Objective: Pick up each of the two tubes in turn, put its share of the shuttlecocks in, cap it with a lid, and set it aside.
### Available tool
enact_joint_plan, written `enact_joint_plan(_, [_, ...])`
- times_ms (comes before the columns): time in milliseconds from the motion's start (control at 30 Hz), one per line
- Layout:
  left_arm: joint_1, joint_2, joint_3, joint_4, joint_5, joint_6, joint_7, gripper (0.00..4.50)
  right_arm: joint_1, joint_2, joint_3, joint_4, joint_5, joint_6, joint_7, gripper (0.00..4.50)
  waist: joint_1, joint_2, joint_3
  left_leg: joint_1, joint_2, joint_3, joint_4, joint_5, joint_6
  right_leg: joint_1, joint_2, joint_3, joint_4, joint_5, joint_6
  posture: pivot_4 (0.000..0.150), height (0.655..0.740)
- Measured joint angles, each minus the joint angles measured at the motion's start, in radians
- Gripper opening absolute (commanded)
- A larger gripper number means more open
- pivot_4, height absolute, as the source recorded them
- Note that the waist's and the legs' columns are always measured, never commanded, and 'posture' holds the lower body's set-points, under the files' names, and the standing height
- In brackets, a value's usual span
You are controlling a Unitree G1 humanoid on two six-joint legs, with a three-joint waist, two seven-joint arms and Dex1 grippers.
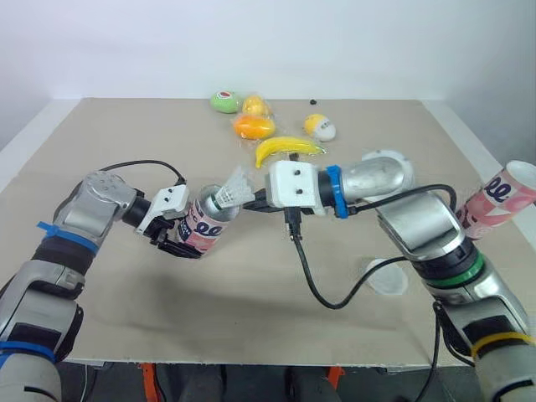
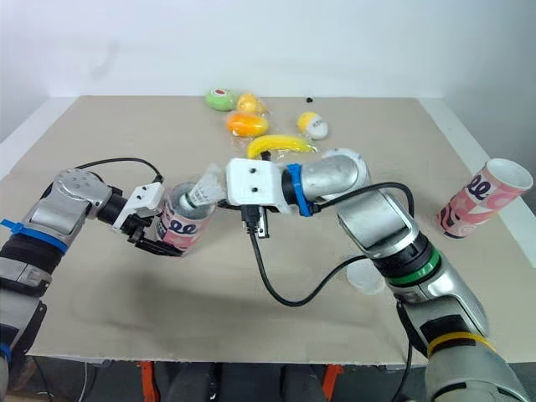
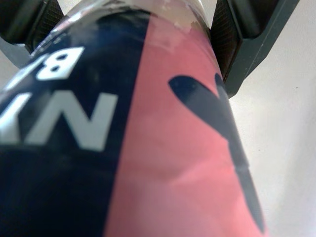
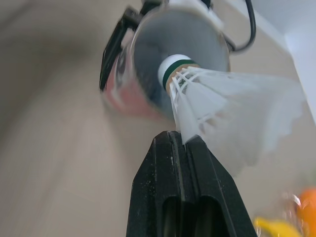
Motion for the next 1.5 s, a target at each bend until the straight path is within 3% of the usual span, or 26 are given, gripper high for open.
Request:
enact_joint_plan(33, [0.003, -0.001, 0.006, -0.002, 0.0, 0.001, -0.001, 3.37, -0.008, 0.003, 0.0, 0.001, 0.008, 0.0, 0.029, 1.42, 0.0, 0.0, 0.0, 0.0, 0.0, 0.0, 0.0, 0.0, 0.0, 0.0, 0.0, 0.0, 0.0, 0.0, 0.0, 0.15, 0.6895])
enact_joint_plan(100, [0.006, -0.002, 0.011, -0.001, 0.002, 0.002, -0.001, 3.37, -0.01, 0.004, -0.001, 0.001, 0.023, 0.003, 0.061, 1.91, 0.0, 0.0, 0.0, 0.0, 0.0, 0.0, 0.0, 0.0, 0.0, 0.0, 0.0, 0.0, 0.0, 0.0, 0.0, 0.15, 0.6895])
enact_joint_plan(133, [0.006, -0.003, 0.012, -0.001, 0.005, 0.003, -0.001, 3.37, -0.01, 0.01, -0.013, 0.0, 0.047, 0.014, 0.069, 2.5, 0.0, 0.0, 0.0, 0.0, 0.0, 0.0, 0.0, 0.0, 0.0, 0.0, 0.0, 0.0, 0.0, 0.0, 0.0, 0.15, 0.6895])
enact_joint_plan(200, [0.006, -0.005, 0.015, -0.001, 0.008, 0.003, 0.0, 3.37, -0.01, 0.017, -0.06, -0.02, 0.116, 0.055, 0.085, 3.04, 0.0, 0.0, 0.0, 0.0, 0.0, 0.0, 0.0, 0.0, 0.0, 0.0, 0.0, 0.0, 0.0, 0.0, 0.0, 0.15, 0.6895])
enact_joint_plan(367, [0.006, -0.015, 0.019, 0.001, 0.011, 0.003, 0.002, 3.37, 0.08, -0.012, -0.188, -0.069, 0.176, 0.113, 0.035, 3.04, 0.003, -0.002, -0.001, 0.0, -0.001, -0.001, 0.001, 0.0, 0.0, 0.002, 0.0, -0.001, 0.0, 0.0, 0.0, 0.15, 0.6895])
enact_joint_plan(433, [0.009, -0.022, 0.024, 0.001, 0.01, 0.003, 0.001, 3.37, 0.263, -0.062, -0.313, -0.066, 0.163, 0.149, -0.069, 3.04, 0.007, -0.006, -0.003, 0.0, -0.003, -0.001, 0.001, -0.001, -0.001, 0.003, -0.002, 0.0, -0.001, 0.0, -0.001, 0.15, 0.6895])
enact_joint_plan(533, [0.012, -0.014, 0.028, 0.001, 0.014, 0.003, -0.006, 3.37, 0.446, -0.077, -0.424, -0.016, 0.113, 0.186, -0.218, 3.04, 0.0, -0.002, -0.002, 0.0, -0.004, 0.001, 0.001, -0.001, -0.001, 0.001, -0.002, 0.003, 0.0, 0.0, -0.001, 0.15, 0.6895])
enact_joint_plan(733, [0.011, -0.026, 0.033, 0.011, 0.029, -0.003, -0.003, 3.37, 0.611, -0.045, -0.535, 0.153, -0.005, 0.124, -0.473, 3.04, -0.001, 0.001, -0.004, 0.002, -0.004, 0.002, 0.001, 0.0, -0.001, 0.003, -0.001, 0.006, 0.0, -0.003, 0.006, 0.15, 0.6895])
enact_joint_plan(1000, [0.002, -0.038, 0.035, 0.03, 0.036, -0.008, -0.004, 3.37, 0.532, 0.018, -0.528, 0.341, -0.044, 0.047, -0.57, 3.04, -0.001, 0.003, -0.004, 0.002, -0.005, 0.004, 0.003, 0.0, 0.0, 0.003, -0.001, 0.011, 0.0, -0.002, 0.007, 0.15, 0.6895])
enact_joint_plan(1500, [0.002, -0.042, 0.045, 0.032, 0.044, -0.007, -0.014, 3.37, 0.3, 0.082, -0.444, 0.656, -0.088, -0.113, -0.547, 3.04, -0.002, 0.004, -0.004, 0.001, -0.005, 0.005, 0.003, 0.0, 0.0, 0.003, 0.0, 0.012, 0.0, -0.001, 0.009, 0.15, 0.6895])
